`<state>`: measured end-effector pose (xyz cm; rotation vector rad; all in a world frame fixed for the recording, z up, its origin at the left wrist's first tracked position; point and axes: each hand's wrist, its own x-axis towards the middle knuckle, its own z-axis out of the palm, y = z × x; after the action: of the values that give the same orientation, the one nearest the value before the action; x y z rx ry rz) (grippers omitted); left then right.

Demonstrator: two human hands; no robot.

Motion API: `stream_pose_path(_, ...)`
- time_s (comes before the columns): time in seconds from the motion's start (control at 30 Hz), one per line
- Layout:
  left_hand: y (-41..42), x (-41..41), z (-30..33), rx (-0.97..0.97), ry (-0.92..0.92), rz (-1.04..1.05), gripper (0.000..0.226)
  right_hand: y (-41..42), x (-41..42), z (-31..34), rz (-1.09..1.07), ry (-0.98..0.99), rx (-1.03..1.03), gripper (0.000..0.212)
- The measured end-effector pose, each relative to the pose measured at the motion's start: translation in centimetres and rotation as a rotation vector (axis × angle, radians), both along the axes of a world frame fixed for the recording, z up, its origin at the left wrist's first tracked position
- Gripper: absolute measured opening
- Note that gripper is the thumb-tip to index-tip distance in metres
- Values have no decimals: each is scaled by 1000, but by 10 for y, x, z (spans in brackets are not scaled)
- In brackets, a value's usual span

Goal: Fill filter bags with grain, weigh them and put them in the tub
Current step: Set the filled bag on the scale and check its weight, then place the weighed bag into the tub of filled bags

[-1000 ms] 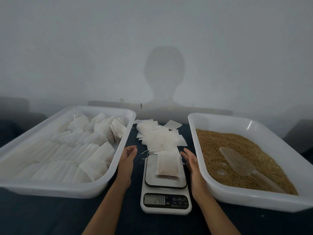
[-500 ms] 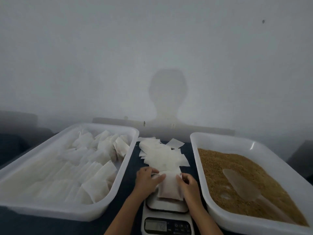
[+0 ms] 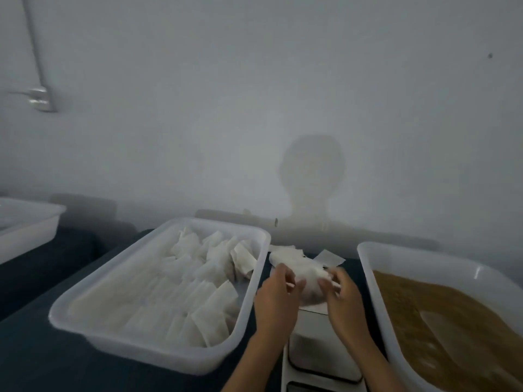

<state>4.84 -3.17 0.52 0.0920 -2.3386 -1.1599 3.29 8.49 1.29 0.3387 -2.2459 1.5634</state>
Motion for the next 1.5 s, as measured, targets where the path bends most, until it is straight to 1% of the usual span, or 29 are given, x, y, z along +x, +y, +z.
stream_pose_path(0.1, -23, 7, 30, -13, 29, 59, 22, -27, -8, 28, 75, 25, -18, 4)
stream_pose_path(0.17, -44, 4, 48, -52, -20, 94, 36, -49, -17, 43, 134, 10, 0, 8)
stream_pose_path(0.2, -55, 0, 55, -86, -54, 108, 40, -61, -22, 48, 166, 9, 18, 10)
stream_pose_path(0.27, -80, -12, 67, -156, -137, 119, 33, -85, -33, 56, 200, 22, 76, 19)
stream_pose_path(0.3, -93, -20, 69, -139, -182, 109, 26, -96, -38, 58, 206, 13, 107, 22)
stream_pose_path(0.37, -116, -34, 69, -49, -254, 73, 18, -117, -47, 57, 204, -15, 178, 17)
stream_pose_path(0.47, -144, -53, 53, -73, -325, 81, 20, -137, -59, 46, 108, -46, 318, 2)
stream_pose_path(0.5, -150, -58, 46, -51, -341, 85, 26, -142, -60, 42, 81, -62, 375, 14)
stream_pose_path(0.57, -160, -70, 28, -1, -390, 83, 33, -150, -64, 31, 82, -129, 531, 36)
stream_pose_path(0.6, -162, -75, 20, -29, -426, 82, 34, -154, -65, 26, 94, -157, 642, 40)
stream_pose_path(0.67, -165, -78, 5, -130, -504, 85, 40, -161, -66, 15, 186, -155, 914, 39)
stream_pose_path(0.73, -166, -79, -4, -149, -532, 107, 41, -167, -66, 7, 328, -124, 1198, 36)
stream_pose_path(0.8, -170, -83, -11, -166, -566, 122, 42, -172, -67, -1, 390, -105, 1426, 34)
stream_pose_path(0.9, -177, -87, -18, -219, -615, 130, 38, -181, -76, -7, 402, -129, 1646, 38)
stream_pose_path(1.0, -180, -85, -24, -312, -652, 114, 40, -189, -78, -5, 399, -201, 1914, 43)
stream_pose_path(1.03, -181, -85, -25, -336, -657, 113, 40, -190, -78, -5, 390, -194, 1953, 44)
stream_pose_path(1.07, -181, -85, -27, -356, -652, 115, 39, -190, -79, -7, 386, -166, 1953, 44)
stream_pose_path(1.13, -181, -84, -27, -375, -633, 124, 40, -186, -78, -9, 379, -90, 1836, 43)
stream_pose_path(1.2, -180, -84, -24, -375, -569, 144, 43, -173, -75, -1, 402, -18, 1589, 34)
stream_pose_path(1.27, -177, -82, -17, -372, -432, 210, 34, -152, -72, 16, 417, 32, 1263, 22)
stream_pose_path(1.33, -173, -80, -6, -376, -267, 273, 23, -124, -78, 29, 385, -15, 904, 22)
stream_pose_path(1.4, -164, -79, 5, -342, -140, 269, 19, -93, -90, 33, 289, -91, 640, 28)
stream_pose_path(1.43, -157, -80, 10, -303, -101, 238, 16, -77, -98, 31, 215, -126, 561, 29)
stream_pose_path(1.47, -150, -81, 15, -260, -79, 202, 13, -61, -106, 27, 136, -151, 535, 28)
stream_pose_path(1.5, -141, -82, 20, -223, -77, 172, 10, -45, -112, 21, 59, -175, 561, 25)
